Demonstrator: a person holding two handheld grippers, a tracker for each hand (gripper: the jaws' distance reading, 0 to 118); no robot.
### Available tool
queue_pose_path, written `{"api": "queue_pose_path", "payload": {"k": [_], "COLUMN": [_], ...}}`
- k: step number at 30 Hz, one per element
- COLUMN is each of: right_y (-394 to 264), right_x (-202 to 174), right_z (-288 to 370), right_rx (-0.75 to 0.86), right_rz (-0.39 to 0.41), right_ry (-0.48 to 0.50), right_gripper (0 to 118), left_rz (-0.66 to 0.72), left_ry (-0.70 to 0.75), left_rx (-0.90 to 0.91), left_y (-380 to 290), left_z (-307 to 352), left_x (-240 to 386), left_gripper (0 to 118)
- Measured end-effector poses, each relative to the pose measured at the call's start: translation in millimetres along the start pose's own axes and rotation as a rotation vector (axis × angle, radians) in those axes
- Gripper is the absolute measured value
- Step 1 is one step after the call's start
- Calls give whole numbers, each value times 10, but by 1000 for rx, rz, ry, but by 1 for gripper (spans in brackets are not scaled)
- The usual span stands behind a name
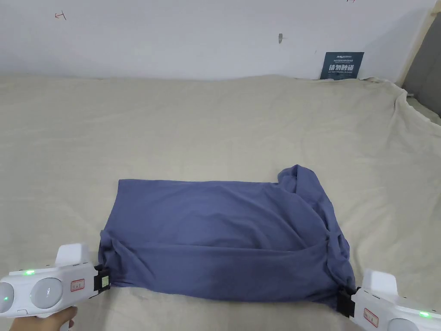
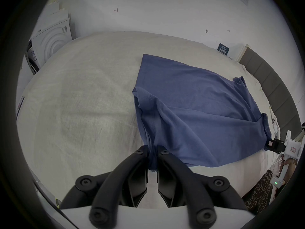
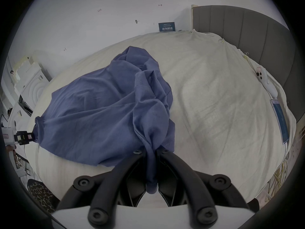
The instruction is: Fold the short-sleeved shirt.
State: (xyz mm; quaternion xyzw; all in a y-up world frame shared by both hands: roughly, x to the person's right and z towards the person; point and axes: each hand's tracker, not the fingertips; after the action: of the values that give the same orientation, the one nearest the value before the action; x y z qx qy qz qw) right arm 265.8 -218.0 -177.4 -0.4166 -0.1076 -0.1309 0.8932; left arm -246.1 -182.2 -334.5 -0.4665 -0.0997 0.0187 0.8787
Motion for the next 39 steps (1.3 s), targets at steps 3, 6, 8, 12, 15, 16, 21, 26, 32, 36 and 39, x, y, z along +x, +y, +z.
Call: {"api": "queue_pose_path", "payload": {"k": [3, 6, 8, 12, 15, 16, 21, 26, 32, 36, 39], "right_y": [0, -28, -59, -207, -360, -404, -568, -589, -423, -90, 224], "right_x": [49, 118, 205, 340, 393, 408, 438, 430, 310, 148, -20], "right_z": [175, 362, 471, 644, 666, 644, 371, 361, 572, 1003, 1354], "right_rx": [22, 46, 53, 38, 13, 0, -74, -69, -43, 119, 262], "right_rz": [-3, -10, -19, -55, -48, -48, -44, -81, -46, 0, 46], "right_ry": [30, 43, 48, 77, 67, 62, 18, 11, -19, -4, 15], "right_gripper": [8, 8, 8, 8, 8, 8, 8, 8, 57, 87, 87], "left_rz": [29, 69, 75, 91, 82, 80, 73, 63, 177, 208, 183], "left_ry": [-5, -20, -22, -49, -41, -38, -2, 38, 34, -37, -40], "left_rx": [16, 30, 33, 30, 16, 6, -32, -46, -83, 115, 226], "left_y": [-59, -133, -212, -491, -750, -819, -1060, -1073, -873, -690, -430], "left_z": [49, 162, 262, 495, 598, 600, 388, 294, 423, 837, 1172], "left_x": [-50, -114, -156, -196, -173, -174, -126, -57, -68, 26, 198], "left_gripper": [7, 7, 7, 7, 7, 7, 7, 7, 71, 102, 102]}}
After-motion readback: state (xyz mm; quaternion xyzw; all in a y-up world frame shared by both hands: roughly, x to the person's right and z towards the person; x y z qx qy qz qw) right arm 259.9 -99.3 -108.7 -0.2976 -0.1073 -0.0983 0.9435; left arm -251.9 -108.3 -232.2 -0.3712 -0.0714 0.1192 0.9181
